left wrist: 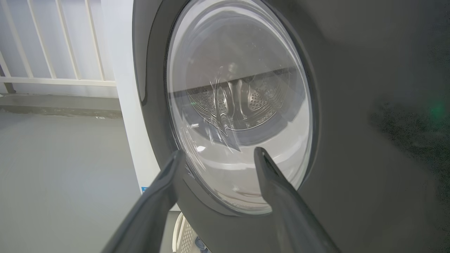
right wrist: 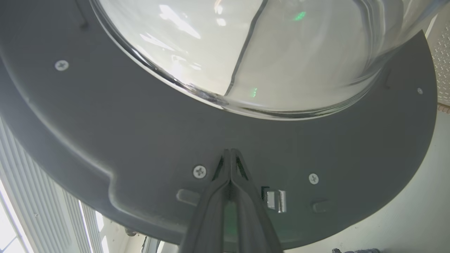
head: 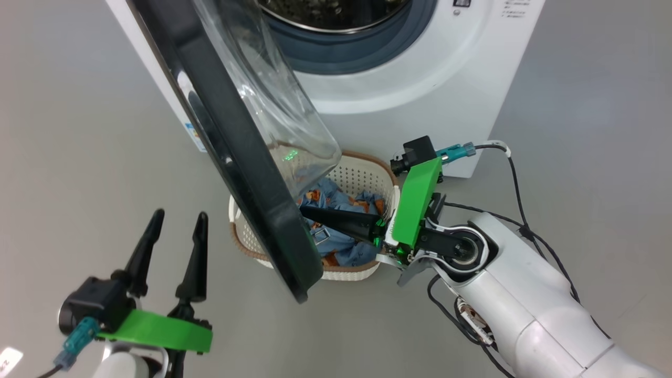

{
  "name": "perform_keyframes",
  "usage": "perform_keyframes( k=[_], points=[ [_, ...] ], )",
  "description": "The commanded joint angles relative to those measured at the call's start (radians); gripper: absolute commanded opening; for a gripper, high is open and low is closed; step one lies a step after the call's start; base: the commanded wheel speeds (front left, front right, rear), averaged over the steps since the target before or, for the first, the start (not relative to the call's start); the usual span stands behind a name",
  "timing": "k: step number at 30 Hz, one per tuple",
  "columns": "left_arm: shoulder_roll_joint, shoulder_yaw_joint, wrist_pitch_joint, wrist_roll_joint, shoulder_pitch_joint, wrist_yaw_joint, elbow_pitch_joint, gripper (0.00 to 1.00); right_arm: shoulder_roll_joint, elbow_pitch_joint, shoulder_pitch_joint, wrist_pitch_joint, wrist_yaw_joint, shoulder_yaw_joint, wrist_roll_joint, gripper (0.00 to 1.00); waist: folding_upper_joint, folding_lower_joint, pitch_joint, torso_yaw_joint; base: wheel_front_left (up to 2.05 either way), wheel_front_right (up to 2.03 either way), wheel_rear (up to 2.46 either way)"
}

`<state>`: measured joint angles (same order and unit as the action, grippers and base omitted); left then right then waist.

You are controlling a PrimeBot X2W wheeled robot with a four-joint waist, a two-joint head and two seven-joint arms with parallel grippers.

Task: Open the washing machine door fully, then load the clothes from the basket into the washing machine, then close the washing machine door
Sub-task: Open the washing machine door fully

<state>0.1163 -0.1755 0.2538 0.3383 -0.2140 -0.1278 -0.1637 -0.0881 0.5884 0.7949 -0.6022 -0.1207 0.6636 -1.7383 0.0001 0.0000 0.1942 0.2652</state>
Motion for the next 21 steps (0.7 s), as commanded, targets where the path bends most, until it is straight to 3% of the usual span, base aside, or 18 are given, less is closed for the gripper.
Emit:
perform_keyframes(
  k=[1,21],
  points=[
    [0.023,0.040,0.008,-0.009,0.004,-0.003,0.017,1.00,0.022,-0.031,-0.025,0.010,-0.010,-0.004,-0.014,0.00,-0.0001,0.0000,-0.016,-0.014,0.00,0.00,0.00],
    [0.037,0.104,0.008,-0.047,0.137,-0.003,0.038,1.00,-0.083,-0.196,-0.253,0.081,-0.010,-0.086,-0.068,0.00,-0.0001,0.0000,-0.155,-0.148,0.00,0.00,0.00]
  ],
)
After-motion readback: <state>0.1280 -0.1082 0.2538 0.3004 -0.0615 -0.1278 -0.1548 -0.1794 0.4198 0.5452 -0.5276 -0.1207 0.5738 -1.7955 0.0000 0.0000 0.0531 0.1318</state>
